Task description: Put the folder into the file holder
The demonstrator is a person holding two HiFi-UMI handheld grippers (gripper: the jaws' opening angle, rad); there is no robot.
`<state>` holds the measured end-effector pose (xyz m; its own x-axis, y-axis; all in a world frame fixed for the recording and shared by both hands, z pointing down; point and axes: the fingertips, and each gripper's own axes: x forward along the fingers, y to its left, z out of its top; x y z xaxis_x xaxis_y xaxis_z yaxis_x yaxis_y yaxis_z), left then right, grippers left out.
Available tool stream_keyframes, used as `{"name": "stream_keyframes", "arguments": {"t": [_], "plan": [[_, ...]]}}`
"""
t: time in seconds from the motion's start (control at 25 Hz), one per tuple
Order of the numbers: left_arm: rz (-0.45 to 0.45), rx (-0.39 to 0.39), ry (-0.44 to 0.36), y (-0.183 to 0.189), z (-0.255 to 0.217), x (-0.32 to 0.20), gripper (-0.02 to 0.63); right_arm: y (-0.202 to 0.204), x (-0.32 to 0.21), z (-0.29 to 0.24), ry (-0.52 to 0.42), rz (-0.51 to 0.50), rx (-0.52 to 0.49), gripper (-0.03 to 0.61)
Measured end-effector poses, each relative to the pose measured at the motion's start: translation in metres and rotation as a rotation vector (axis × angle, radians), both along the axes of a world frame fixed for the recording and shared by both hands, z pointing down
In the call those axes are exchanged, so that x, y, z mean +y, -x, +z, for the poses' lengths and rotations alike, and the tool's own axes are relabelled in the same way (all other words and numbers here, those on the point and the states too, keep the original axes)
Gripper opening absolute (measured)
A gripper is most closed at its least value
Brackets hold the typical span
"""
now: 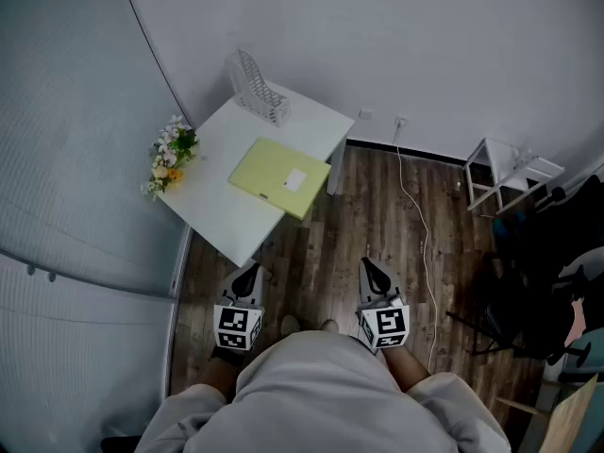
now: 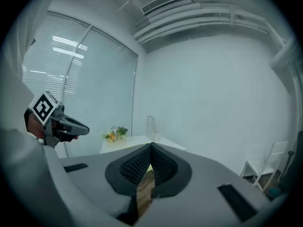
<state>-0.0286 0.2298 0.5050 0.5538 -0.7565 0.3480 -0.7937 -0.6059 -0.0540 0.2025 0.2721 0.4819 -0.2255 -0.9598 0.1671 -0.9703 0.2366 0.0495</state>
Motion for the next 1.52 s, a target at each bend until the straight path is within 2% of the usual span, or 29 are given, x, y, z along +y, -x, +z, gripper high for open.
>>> {"name": "stream_keyframes", "arguments": {"t": [0.4,0.64,0.8,0.84,0.88,0.92,0.96,1.16,1.52], "plan": [[-0.001,0.012,0.005,-0.003,0.0,-0.005,0.008,0.006,-0.007,-0.004,-0.016,-0.029,0.019,0.013],[0.004,0.018,0.035,-0.005,0.009,-0.006,0.008,0.011,-0.007,0.006,0.009,-0.049,0.037,0.014],[0.001,0.024,0.036,-0.006,0.007,-0.007,0.008,0.008,-0.007,-0.001,-0.025,-0.056,-0.008,0.015],[-0.002,0.025,0.037,-0.006,0.007,-0.008,0.008,0.007,-0.008,-0.003,-0.024,-0.068,-0.04,0.091],[-0.006,0.025,0.04,-0.006,0.007,-0.008,0.008,0.007,-0.009,-0.003,-0.019,-0.081,-0.071,0.238],[-0.011,0.025,0.042,-0.006,0.008,-0.008,0.008,0.005,-0.01,-0.002,-0.014,-0.09,-0.094,0.33],[-0.016,0.024,0.044,-0.006,0.008,-0.009,0.008,0.003,-0.01,-0.001,-0.011,-0.092,-0.104,0.357],[-0.043,0.02,0.055,-0.011,0.011,-0.008,0.008,-0.012,-0.009,0.008,0.008,-0.095,-0.089,0.376],[-0.128,0.006,0.095,-0.013,0.027,0.009,0.008,-0.016,-0.031,0.037,0.076,-0.183,-0.108,0.376]]}}
